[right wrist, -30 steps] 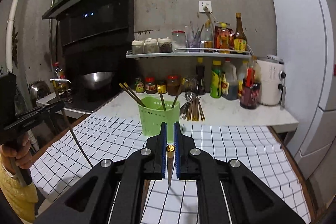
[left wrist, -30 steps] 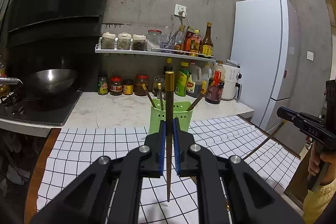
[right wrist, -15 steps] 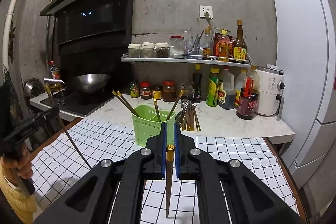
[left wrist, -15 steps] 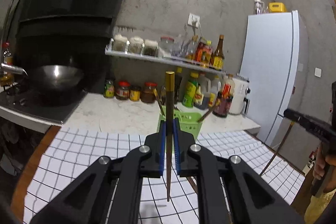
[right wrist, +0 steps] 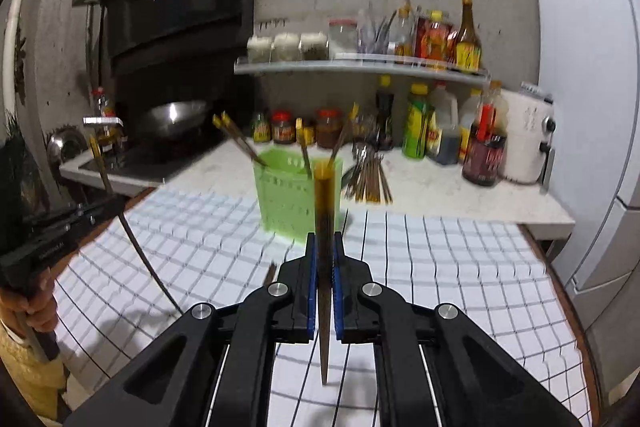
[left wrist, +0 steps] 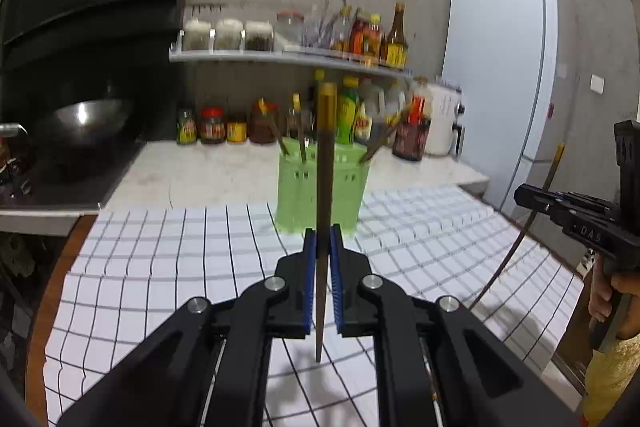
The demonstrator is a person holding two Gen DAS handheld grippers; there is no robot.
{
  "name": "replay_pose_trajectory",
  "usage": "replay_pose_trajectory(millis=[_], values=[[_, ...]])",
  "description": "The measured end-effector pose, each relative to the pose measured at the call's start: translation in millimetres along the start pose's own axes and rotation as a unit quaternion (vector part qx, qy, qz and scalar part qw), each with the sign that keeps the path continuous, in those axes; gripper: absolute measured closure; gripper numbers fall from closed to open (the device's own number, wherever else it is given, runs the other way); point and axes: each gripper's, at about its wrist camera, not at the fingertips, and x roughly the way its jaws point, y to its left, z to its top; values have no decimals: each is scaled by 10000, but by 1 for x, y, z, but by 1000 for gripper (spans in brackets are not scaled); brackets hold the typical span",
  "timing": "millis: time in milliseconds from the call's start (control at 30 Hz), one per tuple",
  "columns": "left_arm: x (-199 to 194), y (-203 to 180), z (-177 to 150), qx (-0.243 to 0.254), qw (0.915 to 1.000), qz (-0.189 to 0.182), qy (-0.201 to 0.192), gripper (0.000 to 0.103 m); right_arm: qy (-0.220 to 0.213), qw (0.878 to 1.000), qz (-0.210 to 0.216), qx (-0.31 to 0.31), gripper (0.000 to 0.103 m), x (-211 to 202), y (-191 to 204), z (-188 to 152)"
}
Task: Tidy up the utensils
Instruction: 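Lift both chopsticks upright and carry them over the green holder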
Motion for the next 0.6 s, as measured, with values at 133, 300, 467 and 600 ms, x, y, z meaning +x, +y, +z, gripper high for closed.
replay_pose_trajectory(millis=[133, 300, 467, 600], values=[[11, 0, -10, 20, 9993, 44, 377, 96, 179, 9998, 9, -71, 96, 8, 5, -13], [11, 1, -19, 2, 9985, 126, 533, 97, 209, 9994, -89, -244, 96, 2, 13, -19], [-3, -2, -18, 50, 9992, 163, 355, 97, 96, 9995, -113, -286, 96, -6, 13, -17], [-11, 2, -7, -42, 9998, 171, 94, 97, -39, 9998, -89, -198, 96, -5, 6, -7]])
